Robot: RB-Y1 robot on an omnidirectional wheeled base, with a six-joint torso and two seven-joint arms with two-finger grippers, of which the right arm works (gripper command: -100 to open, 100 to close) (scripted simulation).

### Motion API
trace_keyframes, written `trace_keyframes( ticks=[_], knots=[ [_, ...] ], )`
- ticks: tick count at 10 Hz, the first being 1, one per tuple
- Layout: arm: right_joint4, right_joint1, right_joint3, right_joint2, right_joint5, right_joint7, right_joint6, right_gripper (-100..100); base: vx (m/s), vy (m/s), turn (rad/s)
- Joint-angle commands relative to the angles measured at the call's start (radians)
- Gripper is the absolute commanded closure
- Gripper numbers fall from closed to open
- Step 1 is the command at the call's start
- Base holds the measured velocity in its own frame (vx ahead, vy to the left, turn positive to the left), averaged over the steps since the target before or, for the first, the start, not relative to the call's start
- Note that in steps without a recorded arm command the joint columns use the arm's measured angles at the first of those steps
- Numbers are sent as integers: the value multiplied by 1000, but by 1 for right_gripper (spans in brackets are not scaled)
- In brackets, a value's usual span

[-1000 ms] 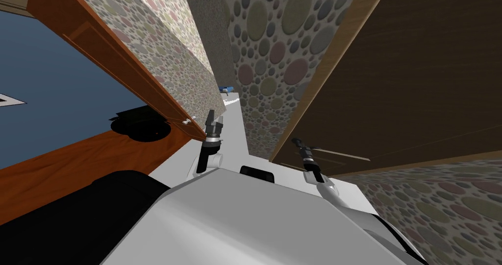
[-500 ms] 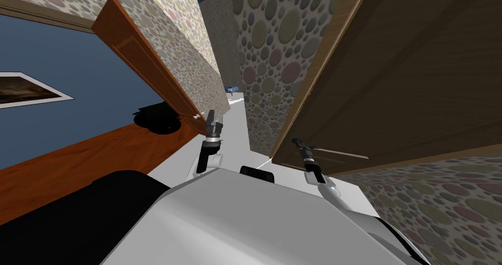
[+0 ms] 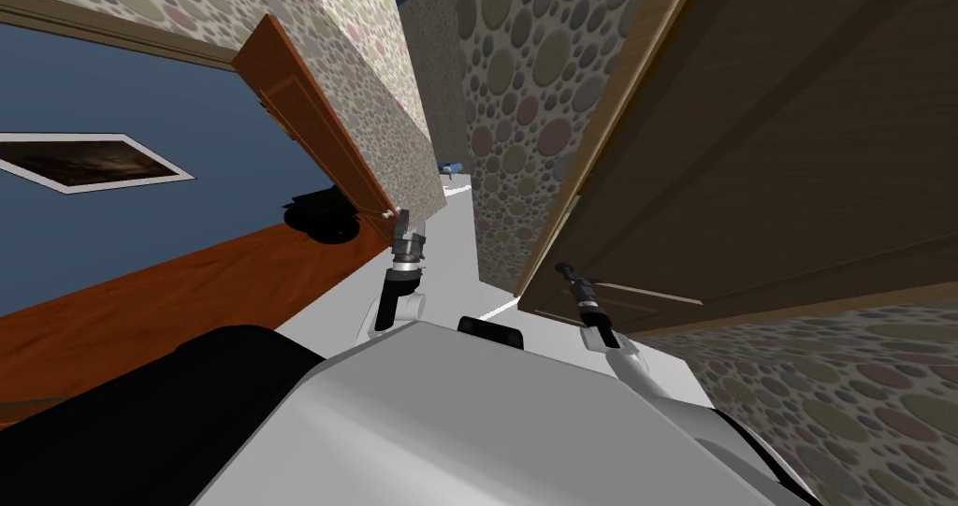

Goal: Pull the door open

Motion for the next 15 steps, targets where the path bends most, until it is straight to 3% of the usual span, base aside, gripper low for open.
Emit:
trace_keyframes(
  ticks=[1,3,7,15],
  knots=[
    [27,-15,9,4,11,-9,-17,100,-211,-135,103],
    [20,-13,9,4,12,-10,-10,100,-123,-62,62],
    [42,-22,23,2,-2,-7,-21,100,-166,-45,130],
    [89,-49,55,-8,-42,1,-43,100,-197,-101,171]
  ],
)
